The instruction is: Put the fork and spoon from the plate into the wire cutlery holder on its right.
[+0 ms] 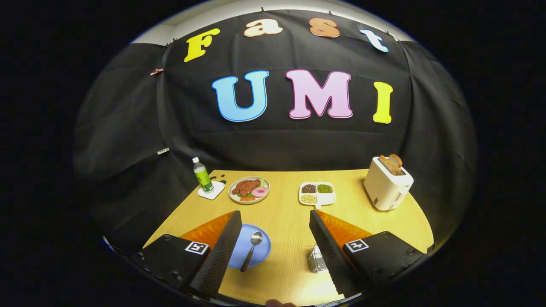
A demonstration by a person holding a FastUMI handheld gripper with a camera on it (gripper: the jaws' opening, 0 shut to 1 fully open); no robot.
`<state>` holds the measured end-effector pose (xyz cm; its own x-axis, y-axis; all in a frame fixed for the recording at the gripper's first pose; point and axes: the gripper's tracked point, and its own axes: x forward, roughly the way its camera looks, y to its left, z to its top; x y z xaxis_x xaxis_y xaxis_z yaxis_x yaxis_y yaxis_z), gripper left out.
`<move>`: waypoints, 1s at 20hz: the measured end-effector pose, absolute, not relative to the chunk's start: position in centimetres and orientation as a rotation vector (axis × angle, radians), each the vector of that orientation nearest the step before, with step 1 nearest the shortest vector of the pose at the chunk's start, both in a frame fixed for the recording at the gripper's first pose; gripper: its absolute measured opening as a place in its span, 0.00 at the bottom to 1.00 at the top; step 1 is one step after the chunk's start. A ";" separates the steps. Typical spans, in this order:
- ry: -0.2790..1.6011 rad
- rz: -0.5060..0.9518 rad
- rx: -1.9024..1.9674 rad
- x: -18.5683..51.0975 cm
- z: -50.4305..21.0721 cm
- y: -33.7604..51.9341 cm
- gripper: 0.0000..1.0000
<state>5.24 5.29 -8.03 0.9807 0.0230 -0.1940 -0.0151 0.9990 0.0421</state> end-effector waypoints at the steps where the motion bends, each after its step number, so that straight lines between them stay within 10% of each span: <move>1: 0.225 0.028 0.045 5.8 -9.1 5.8 0.99; 20: 0.790 0.146 -0.062 12.6 -30.7 13.5 0.97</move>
<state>12.56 13.54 -30.65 0.6942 0.1075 -0.7117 -0.1540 0.9881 -0.0010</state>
